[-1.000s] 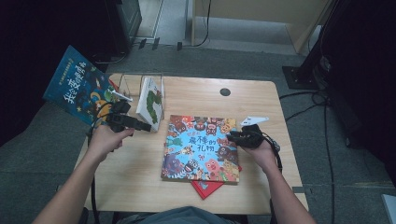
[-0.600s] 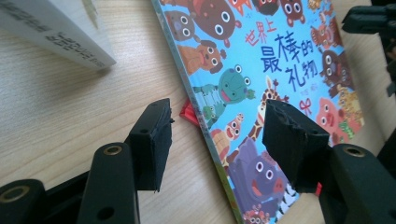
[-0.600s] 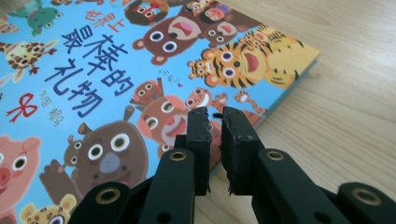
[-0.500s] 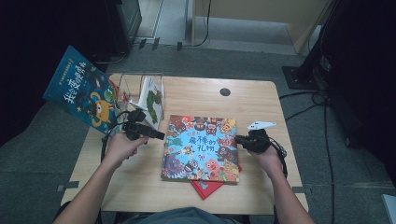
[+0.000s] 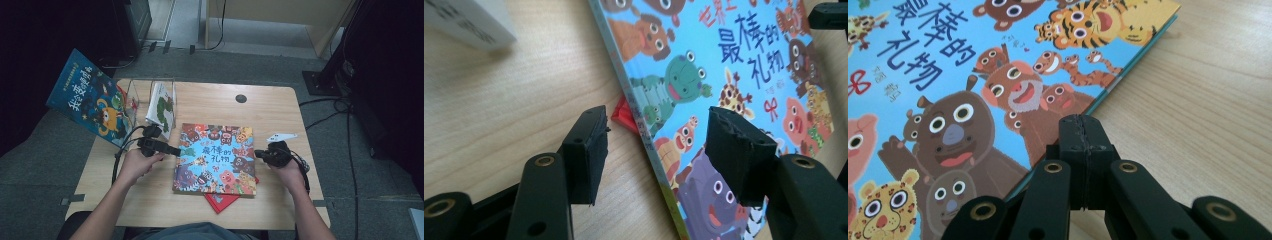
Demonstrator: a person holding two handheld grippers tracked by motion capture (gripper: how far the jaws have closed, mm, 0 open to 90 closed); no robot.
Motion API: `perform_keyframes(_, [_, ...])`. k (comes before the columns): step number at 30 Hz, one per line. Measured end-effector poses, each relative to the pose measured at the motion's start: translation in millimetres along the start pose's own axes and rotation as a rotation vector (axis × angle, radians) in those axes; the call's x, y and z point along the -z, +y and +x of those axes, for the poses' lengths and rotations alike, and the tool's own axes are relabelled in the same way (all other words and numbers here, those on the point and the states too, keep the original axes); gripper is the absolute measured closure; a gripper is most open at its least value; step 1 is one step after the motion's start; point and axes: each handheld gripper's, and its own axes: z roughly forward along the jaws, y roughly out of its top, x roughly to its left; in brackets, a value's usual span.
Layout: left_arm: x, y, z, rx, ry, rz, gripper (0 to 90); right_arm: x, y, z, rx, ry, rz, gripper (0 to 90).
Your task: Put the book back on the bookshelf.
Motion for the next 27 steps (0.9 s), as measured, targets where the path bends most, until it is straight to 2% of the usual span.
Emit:
perform_keyframes(2, [-2.4, -1.2, -0.7, -0.010, 0.007, 0.006, 42.6, -0.7, 0.0, 0.7, -0.003, 0.000, 0.007, 89.7])
perform_keyframes(7, [-8.1, -4.4, 1.1, 0.001, -0.022, 0.003, 42.7, -3.1, 0.8, 2.0, 0.004, 0.002, 0.012, 89.8])
perform_keyframes(10, [-11.8, -5.1, 0.9, -0.003, -0.017, 0.019, 42.6, -3.2, 1.2, 1.4, 0.002, 0.005, 0.009, 89.8])
perform_keyframes(17, [-18.0, -10.1, -1.9, -0.008, -0.021, 0.016, 42.4, -3.3, 1.0, 1.7, -0.004, 0.003, 0.008, 89.9])
perform_keyframes(23, [-19.5, -13.5, -1.9, 0.016, -0.035, 0.003, 42.1, -3.5, 0.9, 1.1, -0.017, 0.005, 0.015, 89.9])
perform_keyframes(26, [-21.0, -16.0, -7.1, -0.013, -0.020, 0.033, 48.6, -3.9, 1.0, 1.0, -0.015, 0.002, 0.014, 89.9])
perform_keyframes(27, [-21.4, -16.8, -9.0, -0.025, -0.015, 0.043, 54.0, -4.0, 1.2, 1.1, -0.017, 0.001, 0.015, 90.0])
